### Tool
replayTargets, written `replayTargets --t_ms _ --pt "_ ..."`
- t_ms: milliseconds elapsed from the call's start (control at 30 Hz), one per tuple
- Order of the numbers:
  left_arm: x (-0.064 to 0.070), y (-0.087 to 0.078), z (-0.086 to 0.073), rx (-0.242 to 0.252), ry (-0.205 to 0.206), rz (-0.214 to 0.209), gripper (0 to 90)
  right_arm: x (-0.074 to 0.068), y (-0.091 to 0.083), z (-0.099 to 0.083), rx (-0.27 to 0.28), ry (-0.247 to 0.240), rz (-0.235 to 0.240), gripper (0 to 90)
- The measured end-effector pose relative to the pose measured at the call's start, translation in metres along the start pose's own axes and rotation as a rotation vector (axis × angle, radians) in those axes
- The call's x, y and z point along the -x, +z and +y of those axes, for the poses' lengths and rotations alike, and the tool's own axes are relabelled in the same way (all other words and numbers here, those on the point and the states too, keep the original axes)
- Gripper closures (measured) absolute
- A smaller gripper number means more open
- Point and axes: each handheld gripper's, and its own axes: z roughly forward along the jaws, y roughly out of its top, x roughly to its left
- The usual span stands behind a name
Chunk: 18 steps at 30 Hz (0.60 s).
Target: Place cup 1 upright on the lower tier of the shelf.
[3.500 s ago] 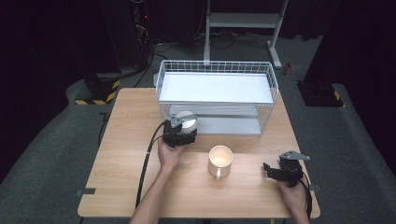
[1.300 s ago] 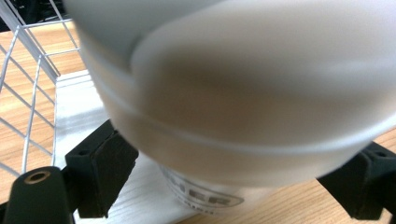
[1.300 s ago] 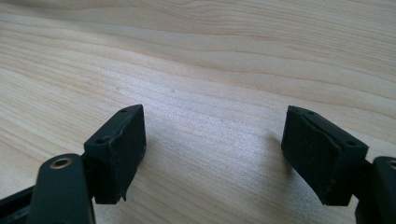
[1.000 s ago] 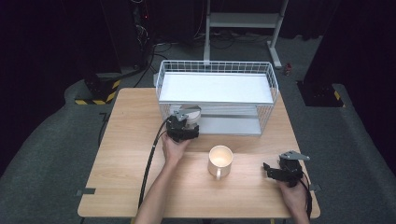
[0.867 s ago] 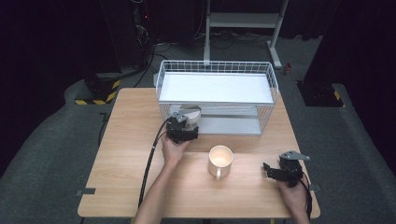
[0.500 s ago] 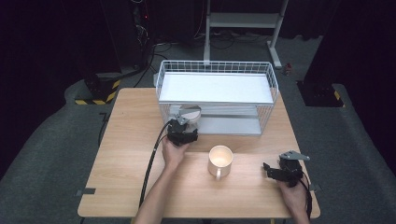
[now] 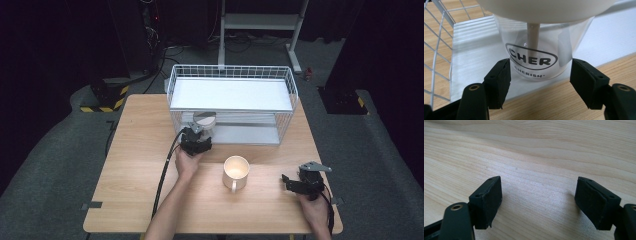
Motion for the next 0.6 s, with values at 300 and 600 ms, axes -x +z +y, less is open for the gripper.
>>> replayTargets --t_ms 300,600 --pt "-0.001 0.004 0.008 -0.031 0.007 0.009 34.2 0.000 0.000 0.000 -0.001 -0.002 0.001 22.2" --pt "-0.002 0.008 0.013 -0.034 -0.006 0.012 36.6 0.000 0.000 0.000 -0.002 -0.001 0.001 22.2"
